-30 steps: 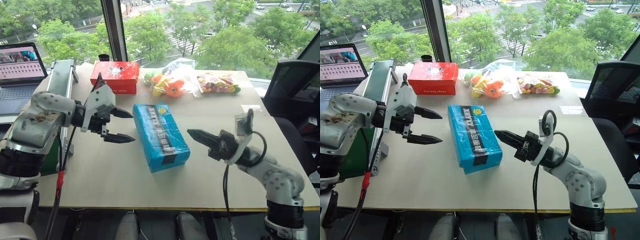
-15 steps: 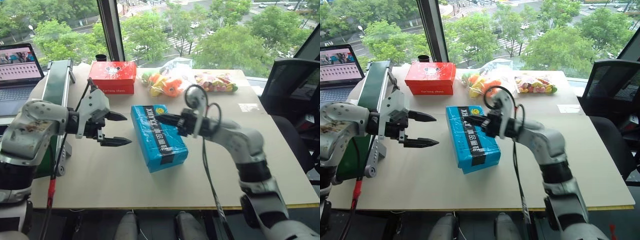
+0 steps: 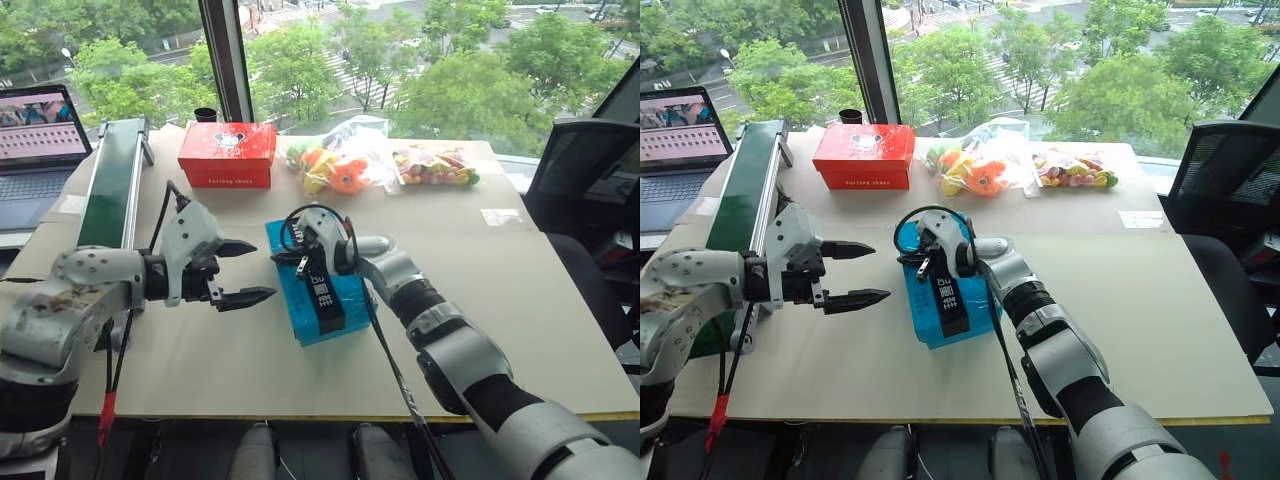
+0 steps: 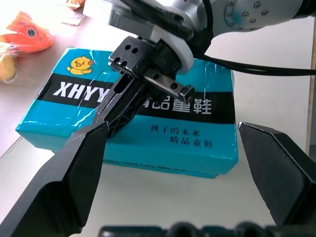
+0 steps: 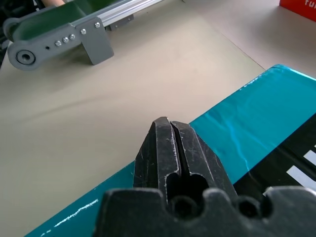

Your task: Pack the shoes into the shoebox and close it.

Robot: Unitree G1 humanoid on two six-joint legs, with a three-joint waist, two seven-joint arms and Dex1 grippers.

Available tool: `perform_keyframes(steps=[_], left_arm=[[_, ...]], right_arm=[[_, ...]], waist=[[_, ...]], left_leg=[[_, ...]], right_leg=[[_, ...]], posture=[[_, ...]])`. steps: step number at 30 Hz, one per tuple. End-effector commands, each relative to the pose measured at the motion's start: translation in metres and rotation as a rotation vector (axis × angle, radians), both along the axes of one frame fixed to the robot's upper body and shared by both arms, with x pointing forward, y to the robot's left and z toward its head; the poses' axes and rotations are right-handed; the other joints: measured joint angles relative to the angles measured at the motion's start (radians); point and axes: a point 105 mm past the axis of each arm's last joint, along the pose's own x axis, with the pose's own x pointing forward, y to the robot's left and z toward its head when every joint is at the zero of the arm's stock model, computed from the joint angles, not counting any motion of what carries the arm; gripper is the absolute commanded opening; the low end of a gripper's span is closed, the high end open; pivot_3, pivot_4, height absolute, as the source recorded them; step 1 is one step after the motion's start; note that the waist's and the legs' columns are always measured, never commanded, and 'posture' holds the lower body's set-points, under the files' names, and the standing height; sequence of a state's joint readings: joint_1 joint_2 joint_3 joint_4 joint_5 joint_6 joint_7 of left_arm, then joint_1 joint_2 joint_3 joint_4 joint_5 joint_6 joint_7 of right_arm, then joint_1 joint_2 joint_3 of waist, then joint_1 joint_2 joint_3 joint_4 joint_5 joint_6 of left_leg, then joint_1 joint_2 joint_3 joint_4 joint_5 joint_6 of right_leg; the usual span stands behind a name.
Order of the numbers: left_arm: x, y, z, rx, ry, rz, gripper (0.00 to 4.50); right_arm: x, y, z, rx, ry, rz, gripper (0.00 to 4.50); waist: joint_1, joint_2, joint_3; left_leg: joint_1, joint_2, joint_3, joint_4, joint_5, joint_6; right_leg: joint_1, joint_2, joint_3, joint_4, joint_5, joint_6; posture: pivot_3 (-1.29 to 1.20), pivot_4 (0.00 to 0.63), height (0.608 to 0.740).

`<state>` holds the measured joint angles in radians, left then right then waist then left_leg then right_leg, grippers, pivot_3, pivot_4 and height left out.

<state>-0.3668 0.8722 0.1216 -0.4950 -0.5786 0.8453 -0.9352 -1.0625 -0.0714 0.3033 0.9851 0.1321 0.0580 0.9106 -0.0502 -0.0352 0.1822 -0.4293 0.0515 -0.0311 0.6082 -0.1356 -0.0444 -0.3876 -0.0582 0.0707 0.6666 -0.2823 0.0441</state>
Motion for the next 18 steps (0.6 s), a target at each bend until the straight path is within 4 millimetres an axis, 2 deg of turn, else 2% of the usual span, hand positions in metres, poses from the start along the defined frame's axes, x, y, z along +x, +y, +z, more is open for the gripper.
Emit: perform_keyframes(steps=[1, 3, 5, 6, 9, 12, 15, 17, 18], left_arm=[[-0.003, -0.004, 0.009, -0.018, -0.053, 0.008, 4.50], [-0.003, -0.004, 0.008, -0.023, -0.053, 0.015, 4.50], [-0.002, -0.003, 0.005, -0.025, -0.050, 0.020, 4.50], [-0.002, -0.003, 0.004, -0.025, -0.048, 0.021, 4.50], [0.001, -0.003, 0.002, -0.045, -0.063, 0.023, 4.50], [0.003, -0.007, -0.003, -0.065, -0.083, 0.024, 4.50], [0.008, -0.011, -0.007, -0.110, -0.112, 0.051, 4.50], [0.017, -0.018, 0.003, -0.255, -0.206, 0.125, 4.50], [0.020, -0.021, 0.006, -0.345, -0.219, 0.183, 4.50]], right_arm=[[0.003, -0.013, 0.008, 0.040, 0.029, -0.006, 0.03], [0.003, -0.021, 0.038, 0.113, -0.022, 0.011, 0.03], [-0.003, -0.038, 0.067, 0.160, -0.070, 0.029, 0.57], [-0.010, -0.048, 0.080, 0.166, -0.107, 0.051, 0.70], [-0.036, -0.078, 0.102, 0.133, -0.166, 0.070, 1.82], [-0.049, -0.106, 0.113, 0.111, -0.187, 0.000, 2.76], [-0.053, -0.139, 0.108, 0.076, -0.187, -0.119, 3.83], [-0.052, -0.172, 0.100, 0.056, -0.193, -0.249, 4.49], [-0.050, -0.190, 0.094, 0.034, -0.218, -0.327, 4.49]], waist=[[0.005, 0.000, 0.000], [0.008, 0.000, 0.000], [0.010, 0.001, 0.000], [0.011, 0.001, 0.001], [0.015, 0.001, 0.000], [0.013, 0.001, 0.000], [0.012, 0.000, 0.000], [0.015, 0.000, 0.000], [0.019, 0.000, 0.000]], left_leg=[[0.002, 0.000, 0.000, 0.000, 0.000, 0.000], [0.002, 0.000, 0.000, 0.000, 0.000, 0.000], [0.000, 0.000, 0.000, 0.001, 0.001, -0.001], [-0.002, 0.000, 0.000, 0.001, 0.001, -0.001], [-0.006, 0.000, -0.001, 0.000, 0.000, -0.001], [-0.008, 0.000, 0.000, -0.001, -0.001, -0.001], [-0.008, 0.000, 0.000, 0.000, -0.002, -0.002], [-0.008, 0.000, 0.000, 0.001, -0.002, -0.002], [-0.008, -0.001, 0.000, 0.002, -0.002, -0.001]], right_leg=[[0.002, 0.000, 0.000, 0.000, 0.000, 0.000], [0.002, 0.000, 0.000, 0.000, 0.000, 0.000], [0.000, 0.000, 0.000, 0.000, 0.000, 0.000], [-0.001, 0.000, 0.000, 0.000, 0.000, 0.000], [-0.004, -0.001, -0.001, -0.001, 0.000, 0.000], [-0.006, -0.001, -0.001, -0.002, 0.000, 0.000], [-0.006, -0.001, 0.000, -0.003, -0.001, -0.001], [-0.005, -0.001, 0.000, -0.003, -0.001, 0.000], [-0.004, -0.001, 0.000, -0.003, -0.001, 0.000]], posture=[[0.00, 0.150, 0.739], [0.00, 0.150, 0.739], [0.00, 0.150, 0.739], [0.00, 0.150, 0.739], [0.00, 0.150, 0.739], [0.00, 0.150, 0.739], [0.00, 0.150, 0.739], [0.00, 0.150, 0.739], [0.00, 0.150, 0.739]])
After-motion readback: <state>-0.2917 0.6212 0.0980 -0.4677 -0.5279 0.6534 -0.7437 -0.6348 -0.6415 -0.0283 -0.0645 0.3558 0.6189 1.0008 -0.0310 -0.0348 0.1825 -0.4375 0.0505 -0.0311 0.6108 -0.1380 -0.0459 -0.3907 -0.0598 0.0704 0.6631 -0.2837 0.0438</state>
